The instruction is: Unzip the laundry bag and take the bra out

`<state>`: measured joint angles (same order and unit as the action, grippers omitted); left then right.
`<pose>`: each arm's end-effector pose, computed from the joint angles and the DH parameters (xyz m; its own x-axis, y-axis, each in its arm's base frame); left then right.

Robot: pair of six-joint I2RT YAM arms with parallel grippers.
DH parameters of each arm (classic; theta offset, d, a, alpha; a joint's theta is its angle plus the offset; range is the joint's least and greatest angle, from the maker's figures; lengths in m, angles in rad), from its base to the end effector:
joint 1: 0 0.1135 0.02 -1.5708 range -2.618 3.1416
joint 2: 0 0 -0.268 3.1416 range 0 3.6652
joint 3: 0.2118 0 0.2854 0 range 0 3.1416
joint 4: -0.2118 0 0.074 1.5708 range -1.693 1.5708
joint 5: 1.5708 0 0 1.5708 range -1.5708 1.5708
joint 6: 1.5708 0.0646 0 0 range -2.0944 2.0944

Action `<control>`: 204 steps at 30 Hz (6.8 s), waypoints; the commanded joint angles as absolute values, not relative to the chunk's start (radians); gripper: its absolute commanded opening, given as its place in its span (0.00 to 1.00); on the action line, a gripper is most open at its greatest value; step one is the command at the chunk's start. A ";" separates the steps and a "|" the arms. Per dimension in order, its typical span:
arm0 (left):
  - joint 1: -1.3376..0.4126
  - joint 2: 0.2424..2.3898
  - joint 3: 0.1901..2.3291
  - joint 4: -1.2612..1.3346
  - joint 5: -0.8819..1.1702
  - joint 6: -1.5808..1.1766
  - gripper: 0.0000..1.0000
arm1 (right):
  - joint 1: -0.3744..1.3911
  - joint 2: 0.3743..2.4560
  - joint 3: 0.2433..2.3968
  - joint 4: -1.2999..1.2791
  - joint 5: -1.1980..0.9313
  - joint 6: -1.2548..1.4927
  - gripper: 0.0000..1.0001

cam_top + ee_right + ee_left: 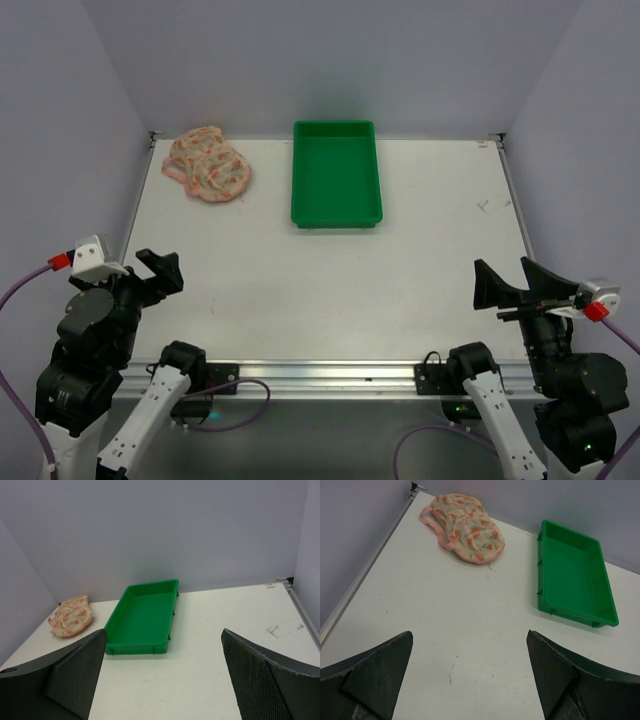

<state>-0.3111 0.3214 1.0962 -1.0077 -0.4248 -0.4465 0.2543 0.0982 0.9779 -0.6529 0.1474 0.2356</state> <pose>0.0580 0.0093 0.4056 -0.1538 -0.3638 -0.9187 -0.1876 0.9236 -0.3343 0.0210 -0.0043 0.4240 0.1859 0.2869 -0.9398 -0.1581 0.9527 0.2596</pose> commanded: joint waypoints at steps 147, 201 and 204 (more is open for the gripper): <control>-0.699 1.225 0.647 -0.158 -0.042 -0.615 1.00 | 0.193 1.361 0.997 -0.132 -0.362 0.569 0.99; -0.811 1.350 0.669 0.029 -0.092 -0.683 1.00 | 0.758 0.899 0.603 -0.290 0.104 0.611 0.97; -0.811 1.254 0.647 0.002 -0.143 -0.703 1.00 | 0.758 0.894 0.623 -0.288 0.095 0.588 0.95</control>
